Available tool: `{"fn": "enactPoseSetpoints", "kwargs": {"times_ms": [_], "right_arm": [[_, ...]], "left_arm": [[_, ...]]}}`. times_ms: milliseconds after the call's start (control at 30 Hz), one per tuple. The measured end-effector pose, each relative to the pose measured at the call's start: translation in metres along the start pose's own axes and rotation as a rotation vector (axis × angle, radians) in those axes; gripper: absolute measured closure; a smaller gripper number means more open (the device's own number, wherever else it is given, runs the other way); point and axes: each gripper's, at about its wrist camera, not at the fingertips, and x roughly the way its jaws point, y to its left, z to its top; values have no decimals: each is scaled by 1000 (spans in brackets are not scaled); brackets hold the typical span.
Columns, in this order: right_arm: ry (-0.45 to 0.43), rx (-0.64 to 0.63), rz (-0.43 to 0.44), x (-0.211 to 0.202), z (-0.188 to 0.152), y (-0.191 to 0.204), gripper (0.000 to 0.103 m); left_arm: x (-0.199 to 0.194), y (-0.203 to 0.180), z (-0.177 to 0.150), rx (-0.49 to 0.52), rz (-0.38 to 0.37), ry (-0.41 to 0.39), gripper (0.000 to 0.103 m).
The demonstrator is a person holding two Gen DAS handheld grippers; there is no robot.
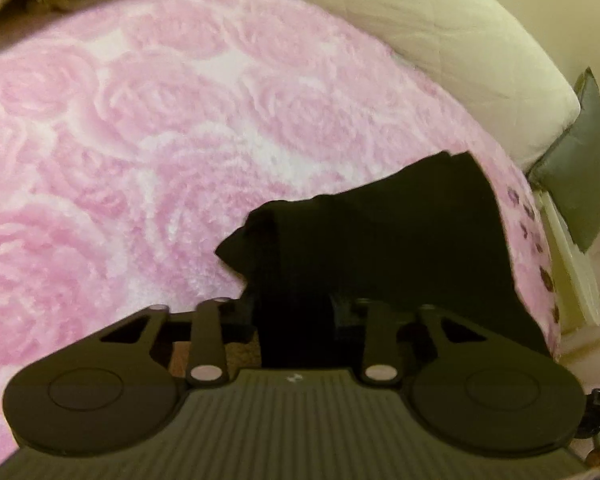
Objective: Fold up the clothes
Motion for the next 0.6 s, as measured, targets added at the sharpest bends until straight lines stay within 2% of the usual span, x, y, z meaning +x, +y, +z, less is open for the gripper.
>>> {"fn": "enactPoseSetpoints", "kwargs": {"times_ms": [33,100,200,300,467,600], "right_arm": [[15,-27,-15,1,5,7,84],[38,-133,-33,-2,12,29,87],[72,-302,-4,-13,17,70,88],[119,-481,49,-25,18,119,90],[258,-711,157,-28,13,188,91],[403,-868,210,9,-2,223,91]], "left_arm": [[-7,-1,-3,-5,5,-22,83],[-23,-3,-8,-22,13,-63,85],[-60,1,-23,-65,28,-111,86],[-113,7,-57,-149,69,-149,86],[-216,7,-149,-347,203,-239,86],[-257,-1,-225,-548,301,-273,83]]}}
